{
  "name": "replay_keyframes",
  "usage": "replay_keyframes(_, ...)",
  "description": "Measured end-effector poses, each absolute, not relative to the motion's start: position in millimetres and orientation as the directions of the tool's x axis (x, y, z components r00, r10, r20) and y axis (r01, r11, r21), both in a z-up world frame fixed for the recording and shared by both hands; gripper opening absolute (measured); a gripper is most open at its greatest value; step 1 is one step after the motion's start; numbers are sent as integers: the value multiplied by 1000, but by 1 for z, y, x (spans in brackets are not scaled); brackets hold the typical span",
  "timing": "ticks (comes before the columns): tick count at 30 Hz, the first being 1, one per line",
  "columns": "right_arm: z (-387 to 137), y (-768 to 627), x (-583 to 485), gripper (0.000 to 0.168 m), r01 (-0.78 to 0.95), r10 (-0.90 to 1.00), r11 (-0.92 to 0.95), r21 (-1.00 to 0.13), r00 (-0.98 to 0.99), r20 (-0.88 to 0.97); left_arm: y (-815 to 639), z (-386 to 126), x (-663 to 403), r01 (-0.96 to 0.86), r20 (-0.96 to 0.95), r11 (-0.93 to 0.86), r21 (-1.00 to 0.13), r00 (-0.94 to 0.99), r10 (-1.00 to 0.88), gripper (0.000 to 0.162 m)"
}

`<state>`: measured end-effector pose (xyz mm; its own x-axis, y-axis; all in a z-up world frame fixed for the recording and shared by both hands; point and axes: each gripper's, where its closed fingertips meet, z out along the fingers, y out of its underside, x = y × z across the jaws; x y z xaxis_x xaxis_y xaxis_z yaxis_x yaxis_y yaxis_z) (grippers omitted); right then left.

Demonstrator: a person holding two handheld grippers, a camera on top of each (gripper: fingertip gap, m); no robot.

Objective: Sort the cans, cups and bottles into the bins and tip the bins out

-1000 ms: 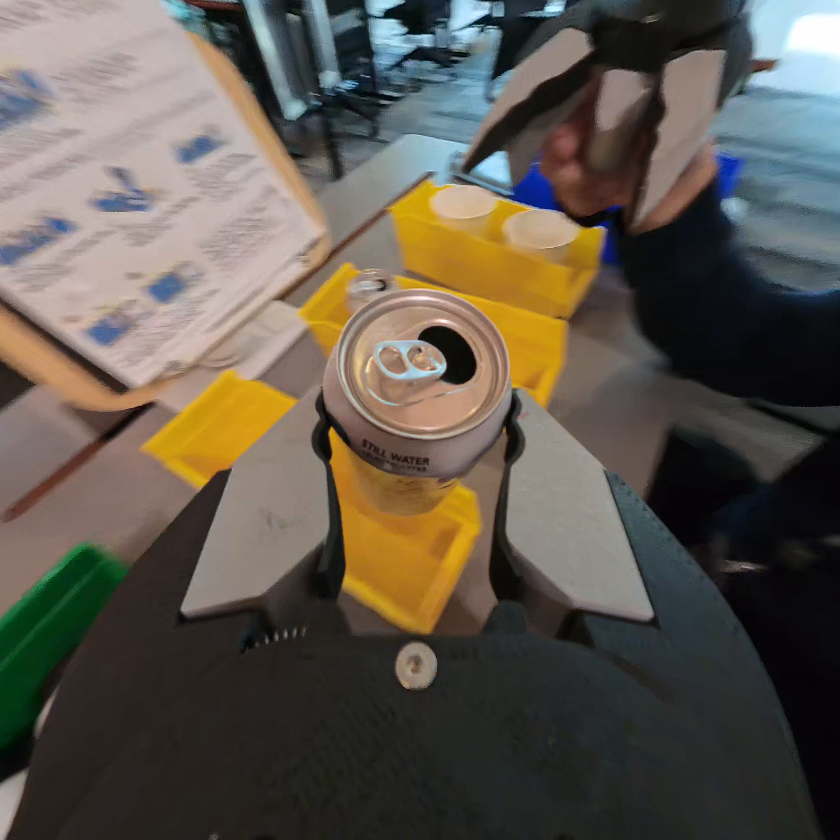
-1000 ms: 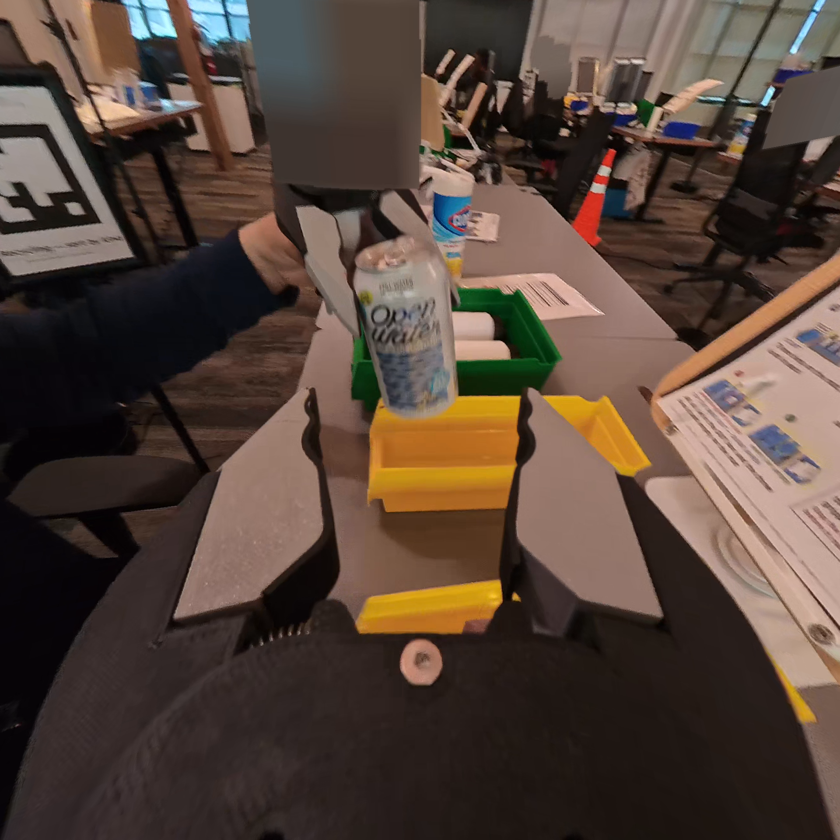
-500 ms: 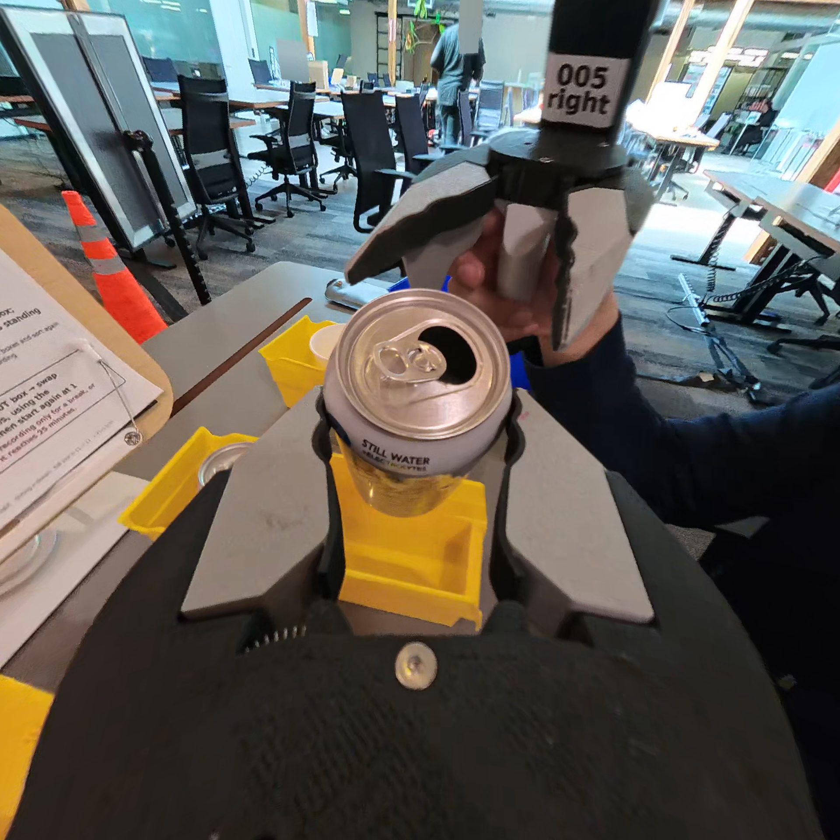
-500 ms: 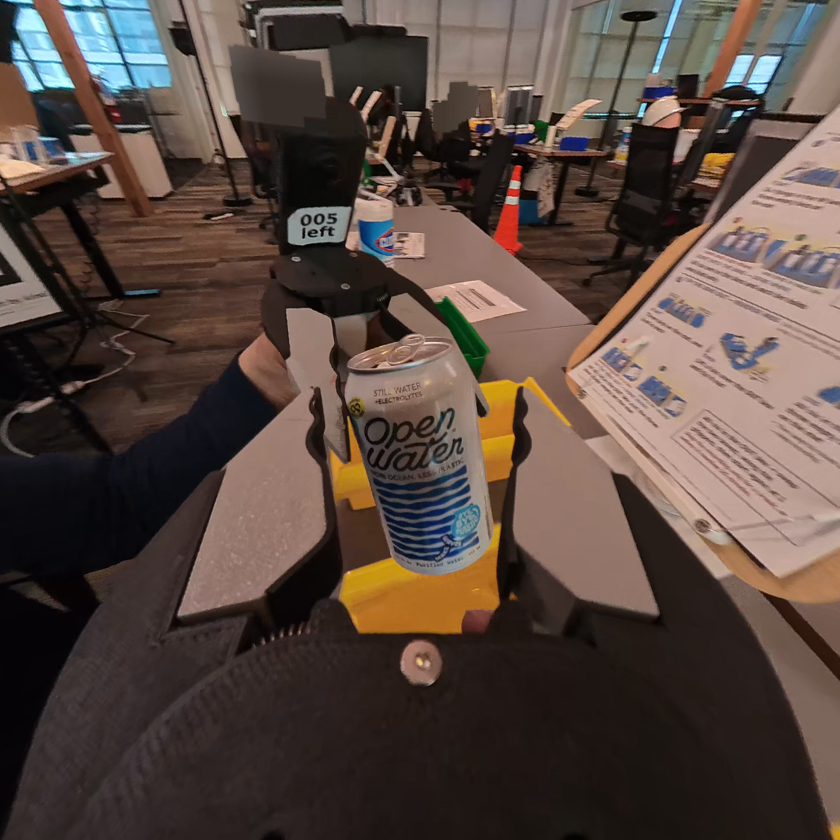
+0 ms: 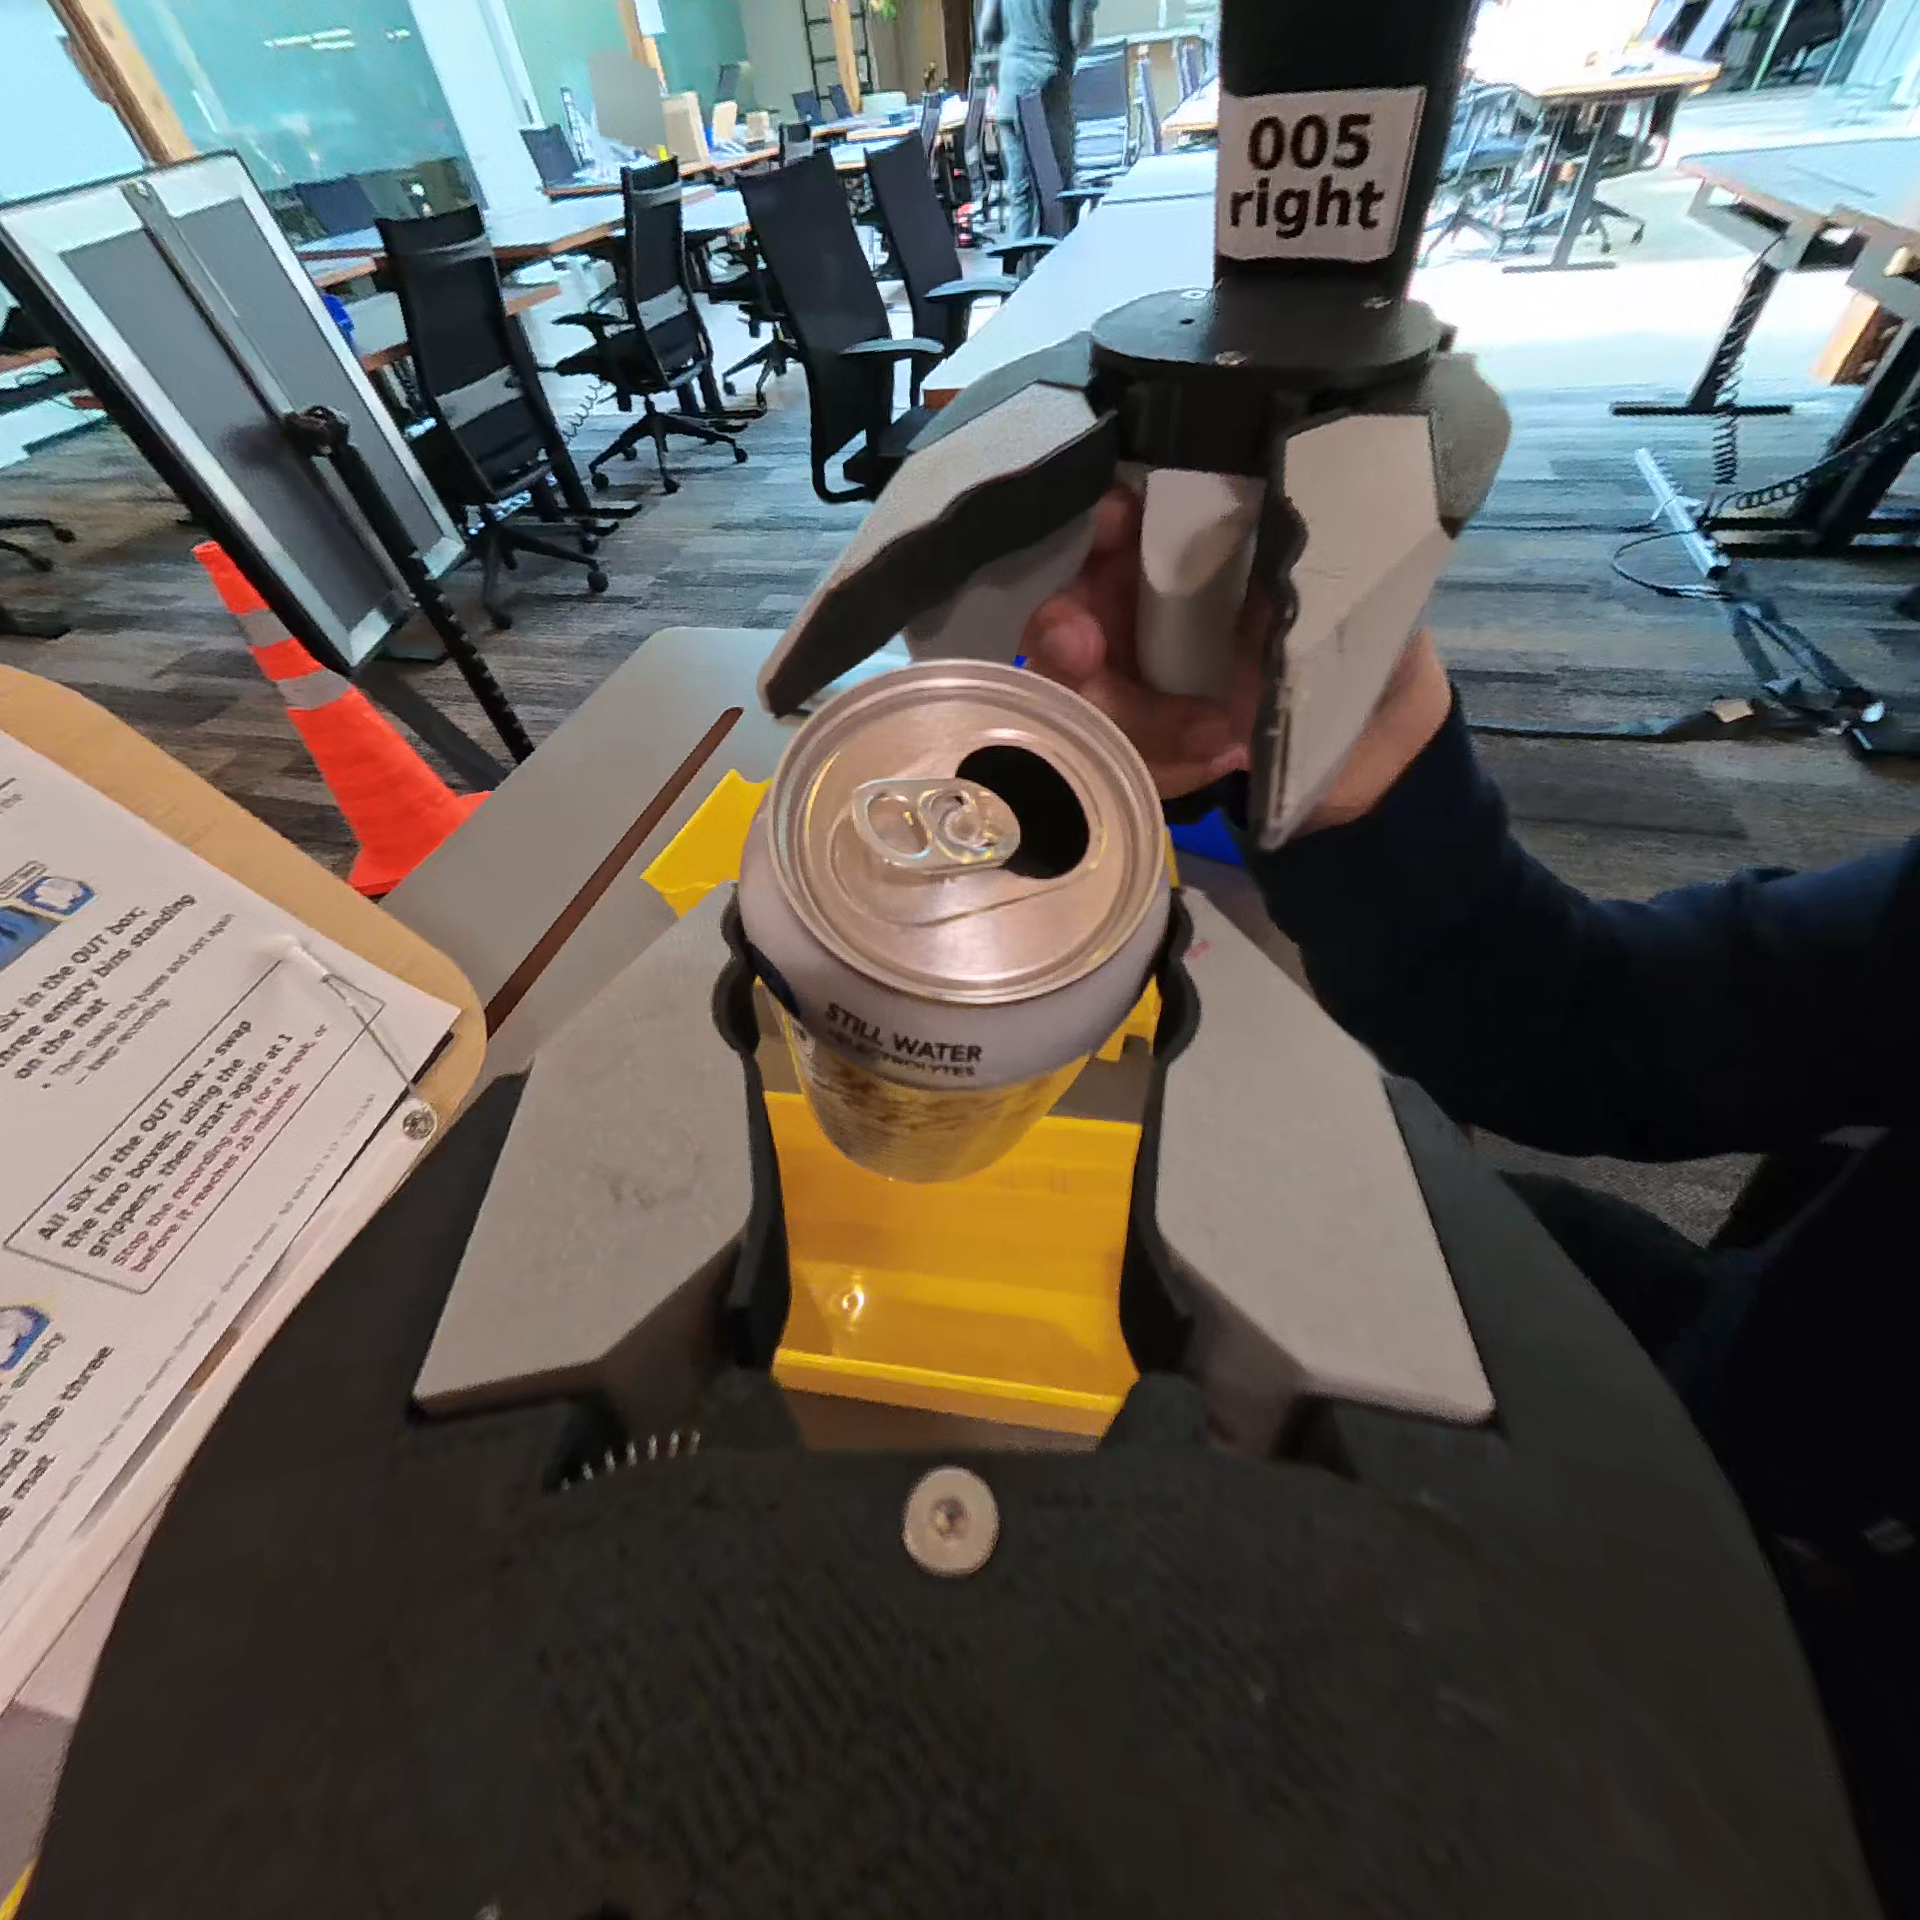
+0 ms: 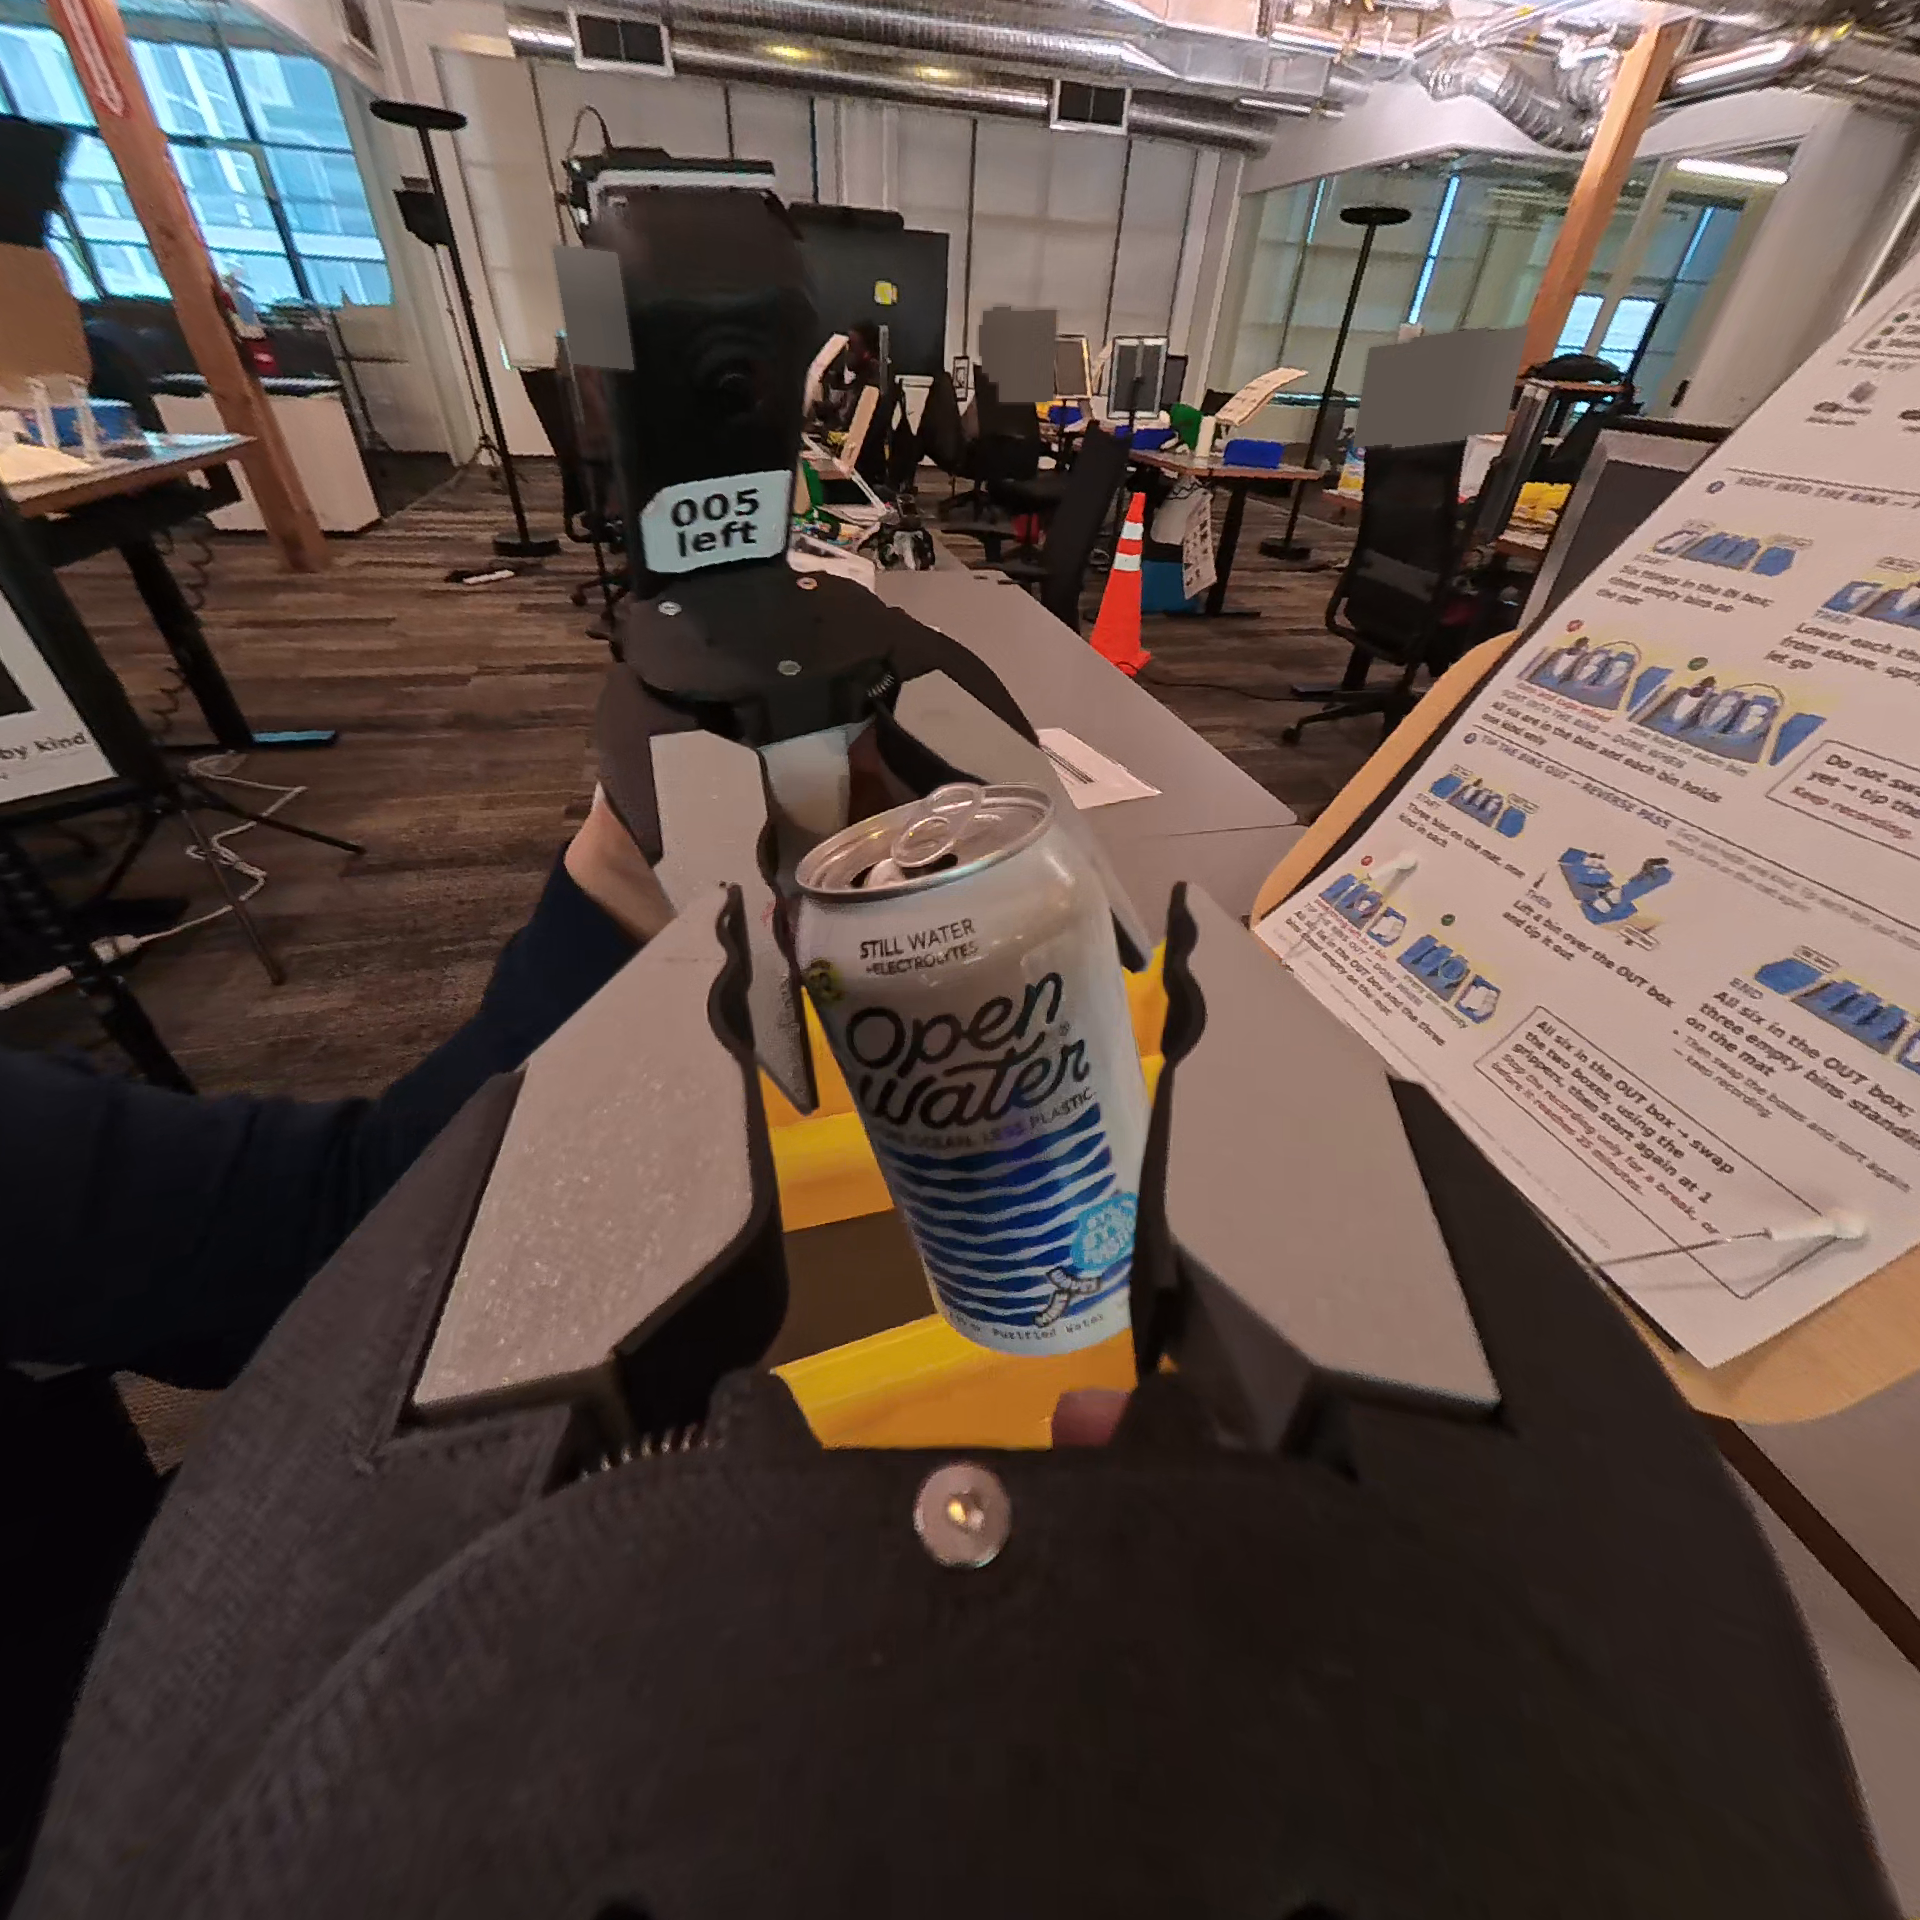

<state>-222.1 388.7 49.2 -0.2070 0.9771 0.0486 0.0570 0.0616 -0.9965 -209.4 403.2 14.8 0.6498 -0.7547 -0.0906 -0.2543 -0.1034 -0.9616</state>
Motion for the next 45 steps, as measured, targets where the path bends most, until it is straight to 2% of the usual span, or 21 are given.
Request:
replay_keyframes(6,40,392,-231,75,92,983,82,-992,-172,65,405,6,-223,-313,-141,-114,-943,684,-715,77)
replay_keyframes(11,40,395,-233,65,88,985,111,-990,-138,99,404,9,-233,-305,-147,-110,-946,707,-691,76)
replay_keyframes(18,37,387,-239,71,92,981,141,-986,-150,127,402,4,-230,-323,-151,-119,-939,697,-701,77)
replay_keyframes(24,29,384,-247,70,124,977,168,-978,-152,148,401,-3,-219,-369,-172,-121,-922,669,-723,76)
replay_keyframes(26,27,383,-248,65,132,975,169,-977,-164,147,403,-6,-220,-381,-180,-129,-916,674,-717,76)
replay_keyframes(33,29,385,-247,63,130,976,175,-976,-154,155,405,-4,-220,-371,-174,-129,-920,679,-713,76)
replay_keyframes(35,30,387,-245,56,126,977,178,-976,-141,160,406,-4,-223,-367,-172,-135,-920,689,-704,76)
replay_keyframes(41,34,390,-242,52,101,983,117,-988,-152,101,405,-2,-225,-345,-156,-132,-929,691,-706,75)
replay_keyframes(45,28,391,-244,64,128,984,81,-988,-166,59,406,-2,-224,-340,-150,-131,-931,686,-712,75)
